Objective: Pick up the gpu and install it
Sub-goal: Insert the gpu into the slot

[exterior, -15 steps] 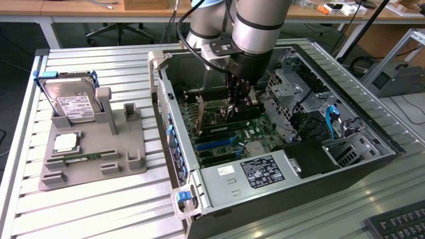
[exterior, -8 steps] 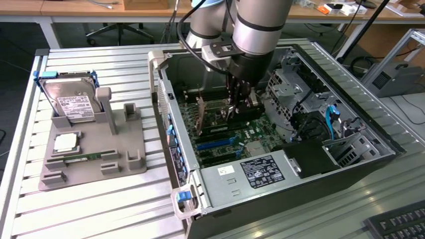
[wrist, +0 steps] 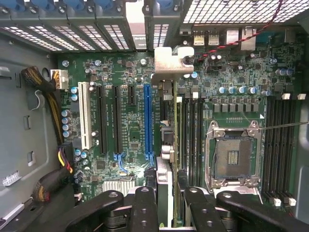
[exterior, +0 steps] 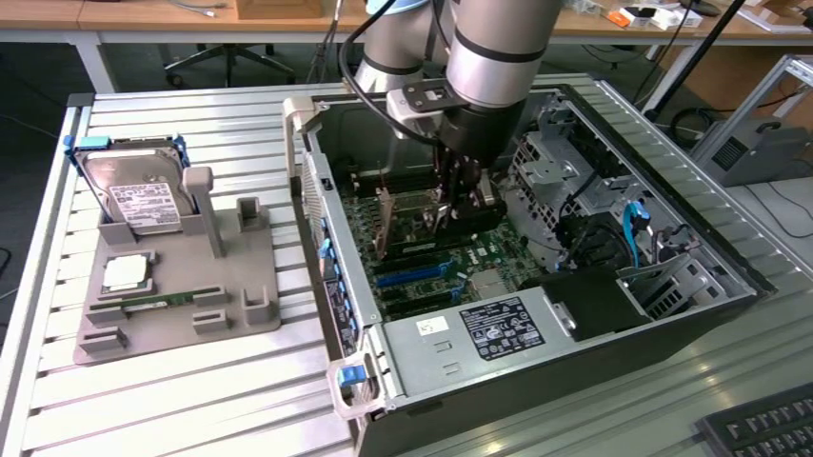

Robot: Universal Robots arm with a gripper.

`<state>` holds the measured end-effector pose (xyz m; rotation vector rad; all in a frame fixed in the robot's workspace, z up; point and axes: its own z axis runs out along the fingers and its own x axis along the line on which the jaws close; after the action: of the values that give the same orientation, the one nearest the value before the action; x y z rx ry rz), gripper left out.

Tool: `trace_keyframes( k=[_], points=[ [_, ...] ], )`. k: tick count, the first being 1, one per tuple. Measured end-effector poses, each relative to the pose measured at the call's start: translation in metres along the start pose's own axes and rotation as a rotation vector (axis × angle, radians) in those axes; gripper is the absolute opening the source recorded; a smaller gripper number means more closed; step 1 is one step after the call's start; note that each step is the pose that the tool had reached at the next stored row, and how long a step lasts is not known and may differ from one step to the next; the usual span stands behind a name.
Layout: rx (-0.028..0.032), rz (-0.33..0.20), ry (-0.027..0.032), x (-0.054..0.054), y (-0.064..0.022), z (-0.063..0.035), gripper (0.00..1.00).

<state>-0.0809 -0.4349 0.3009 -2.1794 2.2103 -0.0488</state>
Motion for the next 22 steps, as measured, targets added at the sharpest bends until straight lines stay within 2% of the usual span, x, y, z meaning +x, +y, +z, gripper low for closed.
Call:
trace_keyframes(
  k=[12,22],
  points=[
    [0.0001,0.000,0.0000,0.003,0.0001,0.0004,0.27],
    [0.0000,0.000,0.0001,0.011,0.0009,0.0006,0.27]
  ],
)
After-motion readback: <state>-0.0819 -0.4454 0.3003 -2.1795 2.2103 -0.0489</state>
